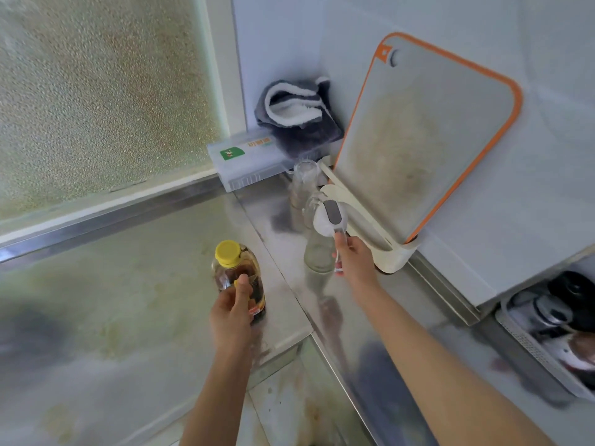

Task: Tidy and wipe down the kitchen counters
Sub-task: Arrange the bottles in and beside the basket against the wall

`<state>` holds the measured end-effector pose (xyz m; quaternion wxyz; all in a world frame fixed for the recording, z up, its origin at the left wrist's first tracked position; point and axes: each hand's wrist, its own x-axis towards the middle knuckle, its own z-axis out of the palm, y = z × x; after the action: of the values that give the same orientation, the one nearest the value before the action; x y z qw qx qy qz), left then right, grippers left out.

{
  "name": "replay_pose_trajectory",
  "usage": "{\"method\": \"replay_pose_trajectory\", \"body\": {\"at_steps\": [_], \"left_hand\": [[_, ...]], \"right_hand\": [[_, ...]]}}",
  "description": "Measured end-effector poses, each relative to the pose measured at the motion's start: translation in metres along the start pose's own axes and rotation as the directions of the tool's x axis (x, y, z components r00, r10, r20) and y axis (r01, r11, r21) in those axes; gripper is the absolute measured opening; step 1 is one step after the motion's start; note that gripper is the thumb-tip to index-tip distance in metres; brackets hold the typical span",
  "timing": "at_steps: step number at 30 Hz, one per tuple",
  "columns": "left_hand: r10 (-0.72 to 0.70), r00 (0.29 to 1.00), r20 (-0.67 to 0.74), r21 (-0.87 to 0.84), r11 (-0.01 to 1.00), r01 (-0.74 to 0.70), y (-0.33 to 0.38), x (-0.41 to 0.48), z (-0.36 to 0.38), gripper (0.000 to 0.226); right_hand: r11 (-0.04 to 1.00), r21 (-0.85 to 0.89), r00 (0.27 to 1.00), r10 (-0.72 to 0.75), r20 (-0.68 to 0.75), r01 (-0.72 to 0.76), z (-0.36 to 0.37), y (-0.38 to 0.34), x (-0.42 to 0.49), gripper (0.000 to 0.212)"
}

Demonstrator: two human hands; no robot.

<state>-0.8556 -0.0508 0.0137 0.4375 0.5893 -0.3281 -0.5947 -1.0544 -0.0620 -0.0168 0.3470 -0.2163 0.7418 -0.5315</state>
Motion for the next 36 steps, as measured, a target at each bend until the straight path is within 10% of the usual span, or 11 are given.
{"method": "replay_pose_trajectory", "body": {"at_steps": [10, 25, 36], "left_hand": [[0.124, 0.932, 0.341, 0.202, 0.958, -0.202, 0.000, -0.035, 0.038, 0.024], [-0.182, 0.559, 0.809, 0.327, 0.929, -0.172, -0.094, -0.193, 0.200, 0.023], [-0.162, 0.318, 0.934, 0.271, 0.902, -0.337, -0.166, -0.282, 0.303, 0.029]], "right_hand": [[0.983, 0.184, 0.962, 0.043, -0.270, 0.008, -0.085, 0.036, -0.095, 0.044], [0.949, 0.302, 0.672, 0.165, -0.722, 0.092, -0.310, 0.080, -0.231, 0.038], [0.917, 0.370, 0.594, 0.218, -0.775, 0.146, -0.441, 0.143, -0.239, 0.028]]}}
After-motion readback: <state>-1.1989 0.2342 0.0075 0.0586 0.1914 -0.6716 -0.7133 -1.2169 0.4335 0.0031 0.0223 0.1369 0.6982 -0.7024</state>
